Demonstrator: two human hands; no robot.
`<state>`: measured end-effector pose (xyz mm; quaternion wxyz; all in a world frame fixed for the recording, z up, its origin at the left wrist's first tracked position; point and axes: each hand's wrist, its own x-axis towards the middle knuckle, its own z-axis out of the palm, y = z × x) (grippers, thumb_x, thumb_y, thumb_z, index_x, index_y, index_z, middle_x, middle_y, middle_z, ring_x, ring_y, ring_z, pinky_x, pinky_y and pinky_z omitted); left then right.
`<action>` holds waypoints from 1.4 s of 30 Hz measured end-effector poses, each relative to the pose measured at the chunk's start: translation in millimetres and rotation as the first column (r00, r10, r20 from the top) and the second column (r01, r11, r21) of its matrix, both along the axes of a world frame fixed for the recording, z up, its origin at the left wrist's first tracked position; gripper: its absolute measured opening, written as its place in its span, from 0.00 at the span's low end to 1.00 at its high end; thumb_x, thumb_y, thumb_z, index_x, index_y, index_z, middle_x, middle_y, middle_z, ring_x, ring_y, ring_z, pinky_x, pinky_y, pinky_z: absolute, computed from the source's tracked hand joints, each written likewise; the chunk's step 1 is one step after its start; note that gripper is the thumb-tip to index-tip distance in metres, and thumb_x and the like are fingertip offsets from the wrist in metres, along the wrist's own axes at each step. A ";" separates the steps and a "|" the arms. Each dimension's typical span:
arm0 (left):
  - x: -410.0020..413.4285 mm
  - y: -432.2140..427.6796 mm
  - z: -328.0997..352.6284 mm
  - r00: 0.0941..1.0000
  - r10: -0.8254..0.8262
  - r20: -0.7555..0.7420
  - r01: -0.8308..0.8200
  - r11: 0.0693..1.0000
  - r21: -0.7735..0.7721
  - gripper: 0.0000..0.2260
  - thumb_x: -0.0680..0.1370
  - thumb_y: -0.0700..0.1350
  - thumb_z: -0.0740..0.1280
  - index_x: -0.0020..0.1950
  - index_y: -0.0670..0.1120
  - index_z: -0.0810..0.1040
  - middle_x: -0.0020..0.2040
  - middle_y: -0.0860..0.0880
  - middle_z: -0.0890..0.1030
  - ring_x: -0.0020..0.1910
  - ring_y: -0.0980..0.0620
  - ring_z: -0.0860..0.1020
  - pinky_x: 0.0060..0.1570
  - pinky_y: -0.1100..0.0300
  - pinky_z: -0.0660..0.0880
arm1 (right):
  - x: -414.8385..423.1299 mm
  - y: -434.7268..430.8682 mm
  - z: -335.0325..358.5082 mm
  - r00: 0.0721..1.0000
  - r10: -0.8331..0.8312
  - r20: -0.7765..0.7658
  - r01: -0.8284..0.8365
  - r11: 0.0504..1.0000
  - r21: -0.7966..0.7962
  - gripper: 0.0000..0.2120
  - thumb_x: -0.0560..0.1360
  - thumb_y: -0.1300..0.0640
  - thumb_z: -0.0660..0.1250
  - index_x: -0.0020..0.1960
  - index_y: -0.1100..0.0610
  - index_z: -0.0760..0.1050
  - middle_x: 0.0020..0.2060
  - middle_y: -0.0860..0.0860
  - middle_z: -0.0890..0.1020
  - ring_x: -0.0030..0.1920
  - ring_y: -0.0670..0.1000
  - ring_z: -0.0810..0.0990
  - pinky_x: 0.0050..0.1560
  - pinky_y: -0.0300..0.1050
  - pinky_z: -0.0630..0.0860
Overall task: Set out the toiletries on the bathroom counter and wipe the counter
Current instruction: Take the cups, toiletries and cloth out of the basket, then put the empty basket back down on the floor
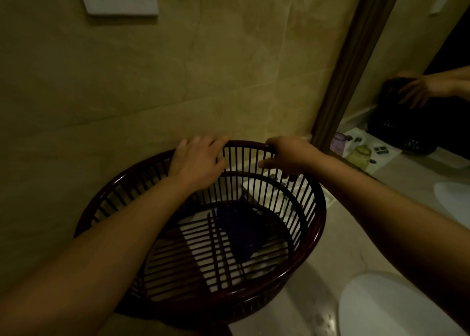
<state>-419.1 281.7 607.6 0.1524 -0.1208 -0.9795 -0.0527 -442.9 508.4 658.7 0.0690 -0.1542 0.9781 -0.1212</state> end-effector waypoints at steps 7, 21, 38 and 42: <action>29.5 -28.4 5.5 0.999 0.034 -0.015 -0.035 0.998 -0.045 0.25 0.81 0.59 0.49 0.78 0.57 0.53 0.71 0.48 0.71 0.65 0.45 0.70 0.62 0.45 0.66 | 7.6 5.0 10.8 0.995 0.028 0.093 -0.014 0.989 -0.148 0.14 0.78 0.46 0.66 0.60 0.53 0.77 0.45 0.49 0.82 0.41 0.47 0.80 0.39 0.42 0.76; 165.4 -105.0 39.0 0.915 0.401 -0.044 -0.400 0.916 0.025 0.25 0.79 0.63 0.49 0.77 0.65 0.53 0.69 0.44 0.72 0.65 0.42 0.70 0.60 0.43 0.69 | 59.2 -56.8 37.7 0.951 0.263 0.162 -0.188 0.909 -0.371 0.03 0.79 0.50 0.65 0.51 0.47 0.75 0.43 0.53 0.83 0.38 0.52 0.82 0.30 0.41 0.79; 315.8 -252.0 -74.2 0.850 0.527 0.029 -0.527 0.844 0.106 0.25 0.78 0.64 0.51 0.75 0.62 0.59 0.64 0.41 0.75 0.59 0.38 0.74 0.54 0.41 0.70 | 176.6 -215.1 -50.4 0.939 0.341 0.039 -0.338 0.939 -0.064 0.12 0.78 0.43 0.65 0.53 0.50 0.77 0.36 0.46 0.77 0.37 0.49 0.78 0.41 0.47 0.78; 326.3 -264.5 -121.5 0.834 0.549 0.063 -0.552 0.832 0.060 0.24 0.79 0.60 0.58 0.75 0.62 0.59 0.61 0.41 0.76 0.56 0.37 0.73 0.52 0.42 0.68 | 181.5 -221.0 -113.6 0.945 0.312 0.098 -0.310 0.950 -0.037 0.10 0.78 0.41 0.63 0.49 0.47 0.73 0.38 0.47 0.77 0.45 0.53 0.80 0.44 0.47 0.75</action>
